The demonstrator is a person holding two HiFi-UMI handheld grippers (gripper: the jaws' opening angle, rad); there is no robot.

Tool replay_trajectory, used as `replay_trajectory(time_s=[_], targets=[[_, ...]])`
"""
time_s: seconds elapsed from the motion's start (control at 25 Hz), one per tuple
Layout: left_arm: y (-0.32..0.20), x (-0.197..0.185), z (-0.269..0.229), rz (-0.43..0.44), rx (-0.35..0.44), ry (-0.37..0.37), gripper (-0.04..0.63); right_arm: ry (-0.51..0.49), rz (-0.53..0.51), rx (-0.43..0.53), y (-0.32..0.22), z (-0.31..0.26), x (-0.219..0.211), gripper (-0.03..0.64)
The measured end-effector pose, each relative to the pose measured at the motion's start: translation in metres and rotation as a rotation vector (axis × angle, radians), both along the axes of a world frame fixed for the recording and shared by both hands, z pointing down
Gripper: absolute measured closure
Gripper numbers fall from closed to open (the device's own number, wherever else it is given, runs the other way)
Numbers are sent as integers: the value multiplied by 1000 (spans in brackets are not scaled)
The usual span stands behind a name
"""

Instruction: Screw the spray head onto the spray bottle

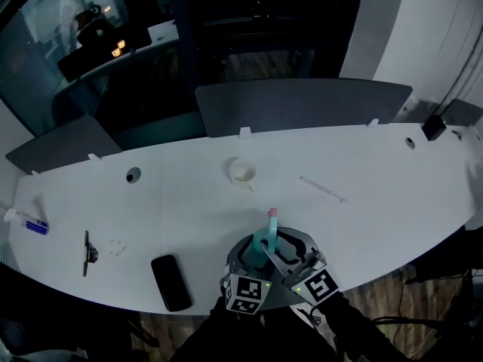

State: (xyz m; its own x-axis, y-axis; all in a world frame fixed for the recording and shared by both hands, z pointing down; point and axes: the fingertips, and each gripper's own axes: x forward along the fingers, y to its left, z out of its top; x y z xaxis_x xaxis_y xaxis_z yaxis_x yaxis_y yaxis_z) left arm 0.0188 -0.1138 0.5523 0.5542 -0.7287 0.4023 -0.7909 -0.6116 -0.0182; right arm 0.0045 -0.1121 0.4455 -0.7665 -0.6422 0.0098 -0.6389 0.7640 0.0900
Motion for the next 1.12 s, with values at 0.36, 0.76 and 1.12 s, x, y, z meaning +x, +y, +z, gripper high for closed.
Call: replay_trajectory(time_s=[0.36, 0.76, 1.12], targets=[[3, -10, -6, -5, 32, 63, 226, 2, -47, 2, 1, 1, -7, 491], [-2, 3, -8, 274, -9, 109, 238, 9, -31, 1, -1, 0, -3, 491], [-7, -2, -9, -273, 35, 91, 239, 6, -9, 5, -1, 0, -4, 491]])
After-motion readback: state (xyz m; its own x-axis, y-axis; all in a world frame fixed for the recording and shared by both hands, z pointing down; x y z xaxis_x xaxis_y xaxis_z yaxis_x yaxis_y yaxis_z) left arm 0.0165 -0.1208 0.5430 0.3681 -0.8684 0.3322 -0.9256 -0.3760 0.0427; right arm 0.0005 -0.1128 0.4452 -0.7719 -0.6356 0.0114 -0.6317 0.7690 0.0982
